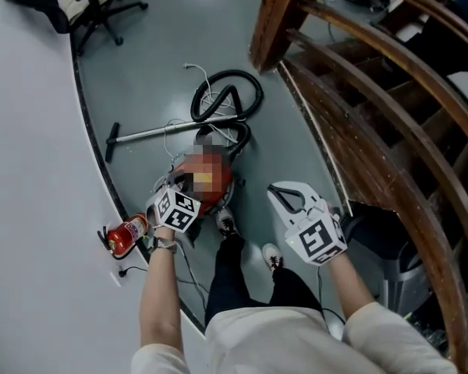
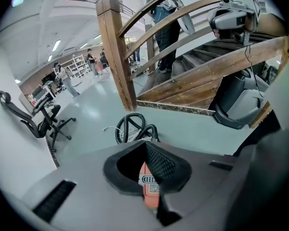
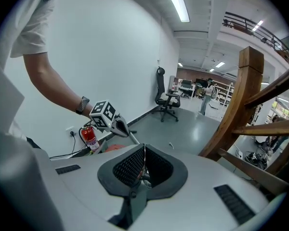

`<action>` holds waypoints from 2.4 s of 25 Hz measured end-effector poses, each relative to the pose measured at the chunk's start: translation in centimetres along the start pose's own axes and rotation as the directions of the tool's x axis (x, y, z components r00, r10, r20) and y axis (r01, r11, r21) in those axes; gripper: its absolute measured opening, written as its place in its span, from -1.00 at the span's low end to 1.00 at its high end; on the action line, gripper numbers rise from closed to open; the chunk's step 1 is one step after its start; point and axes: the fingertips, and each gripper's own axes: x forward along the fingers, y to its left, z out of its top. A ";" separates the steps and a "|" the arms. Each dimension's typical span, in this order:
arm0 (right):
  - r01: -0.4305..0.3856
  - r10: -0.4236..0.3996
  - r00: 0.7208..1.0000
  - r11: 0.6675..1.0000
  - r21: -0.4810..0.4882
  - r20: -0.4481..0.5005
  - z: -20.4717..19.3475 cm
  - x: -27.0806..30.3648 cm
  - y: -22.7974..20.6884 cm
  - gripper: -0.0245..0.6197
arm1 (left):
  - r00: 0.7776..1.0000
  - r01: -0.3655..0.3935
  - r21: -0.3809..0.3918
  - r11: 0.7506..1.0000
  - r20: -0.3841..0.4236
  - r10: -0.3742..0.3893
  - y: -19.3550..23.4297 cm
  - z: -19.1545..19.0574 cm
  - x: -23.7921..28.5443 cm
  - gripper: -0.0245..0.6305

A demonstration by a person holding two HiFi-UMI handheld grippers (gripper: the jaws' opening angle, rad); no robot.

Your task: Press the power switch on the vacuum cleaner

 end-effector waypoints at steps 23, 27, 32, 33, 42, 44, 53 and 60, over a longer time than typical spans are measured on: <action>0.027 -0.010 0.992 0.990 -0.141 0.124 6.6 -10.5 1.1 -0.83 | 0.967 -0.197 -0.010 0.980 0.164 0.196 -4.2 8.5 -15.5 -0.92; 0.041 -0.016 0.989 0.985 -0.166 0.148 7.6 -12.6 1.3 -0.83 | 0.961 -0.219 -0.017 0.975 0.171 0.219 -5.5 9.0 -17.6 -0.92; 0.044 -0.009 0.985 0.978 -0.202 0.170 8.4 -15.3 1.8 -0.83 | 0.944 -0.265 -0.029 0.964 0.199 0.265 -6.8 10.6 -20.8 -0.92; 0.050 -0.013 0.984 0.977 -0.206 0.179 8.7 -15.9 1.9 -0.83 | 0.940 -0.272 -0.030 0.962 0.206 0.272 -7.0 10.9 -21.5 -0.92; 0.090 -0.036 0.969 0.973 -0.211 0.246 10.4 -20.6 2.0 -0.83 | 0.907 -0.340 -0.025 0.940 0.256 0.335 -9.5 14.0 -27.5 -0.92; 0.098 -0.042 0.967 0.972 -0.214 0.253 10.7 -21.4 2.0 -0.83 | 0.899 -0.356 -0.020 0.934 0.266 0.348 -10.0 14.6 -28.7 -0.92; 0.119 -0.034 0.946 0.961 -0.249 0.321 12.4 -25.1 2.5 -0.83 | 0.865 -0.402 -0.022 0.915 0.318 0.388 -12.7 17.0 -33.5 -0.92; 0.133 -0.033 0.931 0.959 -0.252 0.363 12.6 -28.5 3.2 -0.83 | 0.840 -0.435 -0.030 0.900 0.347 0.418 -14.9 17.9 -36.8 -0.92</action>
